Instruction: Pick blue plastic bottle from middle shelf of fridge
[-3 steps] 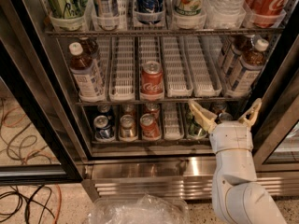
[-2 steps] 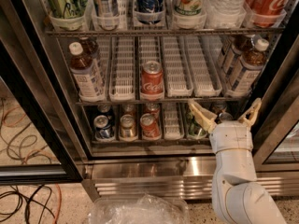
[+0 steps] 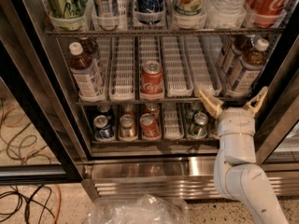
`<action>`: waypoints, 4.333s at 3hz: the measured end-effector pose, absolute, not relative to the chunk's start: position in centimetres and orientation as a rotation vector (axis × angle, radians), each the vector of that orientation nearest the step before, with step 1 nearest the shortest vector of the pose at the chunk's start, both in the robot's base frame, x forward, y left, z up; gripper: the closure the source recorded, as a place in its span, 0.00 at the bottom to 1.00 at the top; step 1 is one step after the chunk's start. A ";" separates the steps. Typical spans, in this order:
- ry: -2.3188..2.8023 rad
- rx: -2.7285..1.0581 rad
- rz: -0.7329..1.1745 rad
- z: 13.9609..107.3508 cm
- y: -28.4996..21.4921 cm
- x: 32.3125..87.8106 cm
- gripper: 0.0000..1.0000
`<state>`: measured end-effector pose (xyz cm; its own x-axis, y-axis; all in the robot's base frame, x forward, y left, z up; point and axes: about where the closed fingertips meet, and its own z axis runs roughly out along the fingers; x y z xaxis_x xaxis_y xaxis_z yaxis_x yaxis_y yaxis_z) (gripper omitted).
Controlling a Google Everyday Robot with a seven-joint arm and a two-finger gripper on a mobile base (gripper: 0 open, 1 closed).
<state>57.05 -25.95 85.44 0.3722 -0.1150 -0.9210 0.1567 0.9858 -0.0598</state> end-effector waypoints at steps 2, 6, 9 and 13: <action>1.174 0.039 -0.177 85.5 -26.1 57.2 0.18; 1.185 0.078 -0.209 84.7 -26.6 57.3 0.23; 1.148 0.223 -0.298 84.9 -27.7 59.3 0.23; 1.111 0.370 -0.420 85.4 -29.8 60.7 0.31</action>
Offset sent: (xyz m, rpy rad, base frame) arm 0.0011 -0.0019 0.0010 -0.0023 -0.0029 -0.0020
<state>60.71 -29.84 85.37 0.3810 -0.1396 -0.9140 0.5004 0.8624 0.0769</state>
